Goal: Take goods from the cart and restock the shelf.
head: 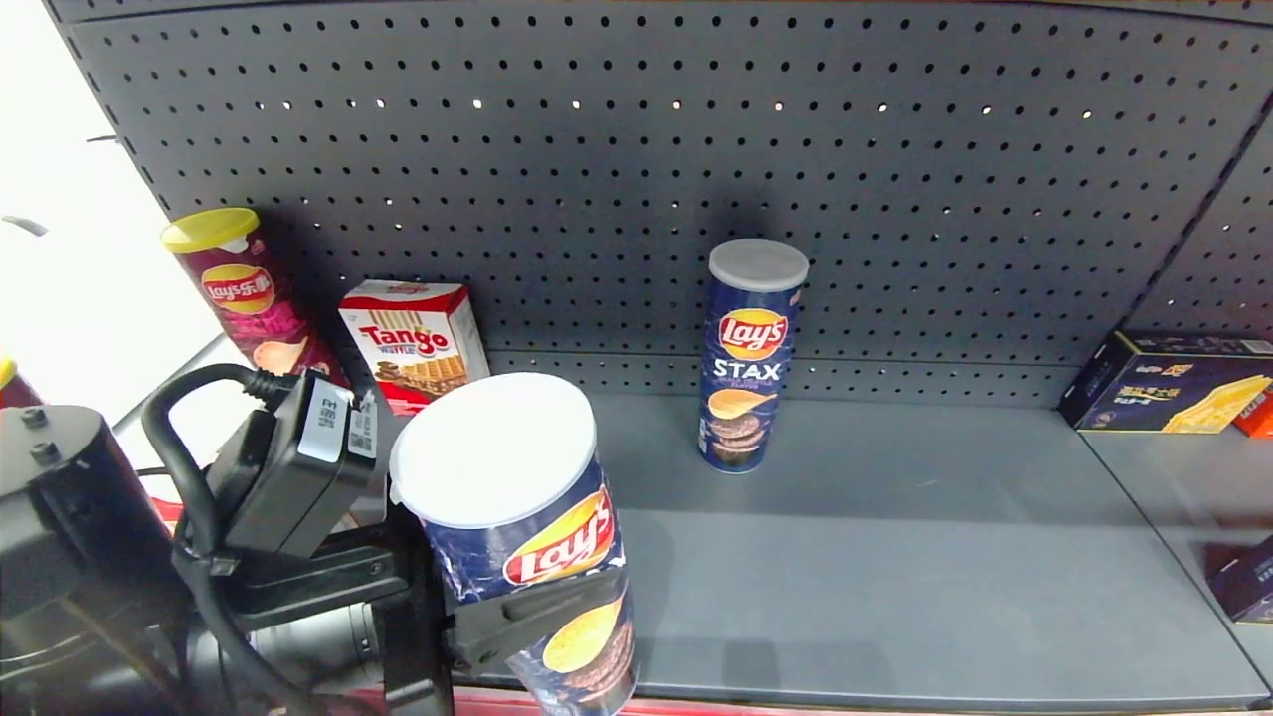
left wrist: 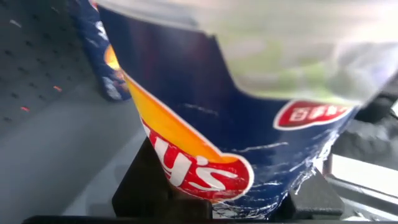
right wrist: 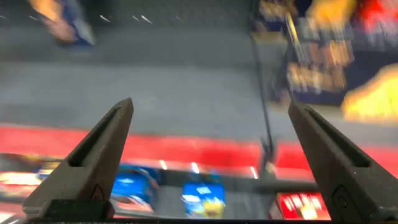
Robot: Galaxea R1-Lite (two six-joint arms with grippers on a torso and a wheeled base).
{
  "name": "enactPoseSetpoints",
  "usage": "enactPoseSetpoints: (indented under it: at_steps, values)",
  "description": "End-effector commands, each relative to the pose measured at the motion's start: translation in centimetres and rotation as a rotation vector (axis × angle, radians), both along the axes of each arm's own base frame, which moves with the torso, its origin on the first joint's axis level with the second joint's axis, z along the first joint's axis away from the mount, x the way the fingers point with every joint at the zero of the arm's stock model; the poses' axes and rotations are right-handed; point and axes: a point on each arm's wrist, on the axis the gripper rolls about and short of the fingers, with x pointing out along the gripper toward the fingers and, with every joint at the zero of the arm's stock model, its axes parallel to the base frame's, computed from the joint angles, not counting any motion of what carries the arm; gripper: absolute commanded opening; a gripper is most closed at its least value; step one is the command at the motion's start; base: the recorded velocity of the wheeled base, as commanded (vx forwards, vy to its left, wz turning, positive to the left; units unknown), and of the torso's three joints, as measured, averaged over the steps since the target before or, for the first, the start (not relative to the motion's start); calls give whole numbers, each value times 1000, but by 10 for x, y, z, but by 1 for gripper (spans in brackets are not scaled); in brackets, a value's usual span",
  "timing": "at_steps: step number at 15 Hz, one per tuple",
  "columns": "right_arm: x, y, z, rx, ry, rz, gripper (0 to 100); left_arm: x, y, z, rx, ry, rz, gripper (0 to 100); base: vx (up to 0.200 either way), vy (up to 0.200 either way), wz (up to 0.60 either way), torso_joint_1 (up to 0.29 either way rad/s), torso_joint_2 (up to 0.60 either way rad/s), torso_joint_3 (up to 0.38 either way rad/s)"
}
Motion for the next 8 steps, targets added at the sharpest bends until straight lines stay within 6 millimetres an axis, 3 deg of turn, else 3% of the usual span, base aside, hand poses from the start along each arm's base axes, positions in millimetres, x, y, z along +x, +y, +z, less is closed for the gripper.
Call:
enactPoseSetpoints:
  at_steps: [1, 3, 8]
  values:
    - [26, 1, 79, -8, 65, 142, 100, 4, -1, 6, -13, -16, 15, 0, 0, 0, 0, 0, 0, 0]
    - [52, 6, 104, -13, 123, 168, 100, 6, 0, 8, -18, -18, 26, 0, 0, 0, 0, 0, 0, 0]
    - [113, 26, 111, -27, 190, 340, 100, 7, 5, 7, -20, -18, 46, 0, 0, 0, 0, 0, 0, 0]
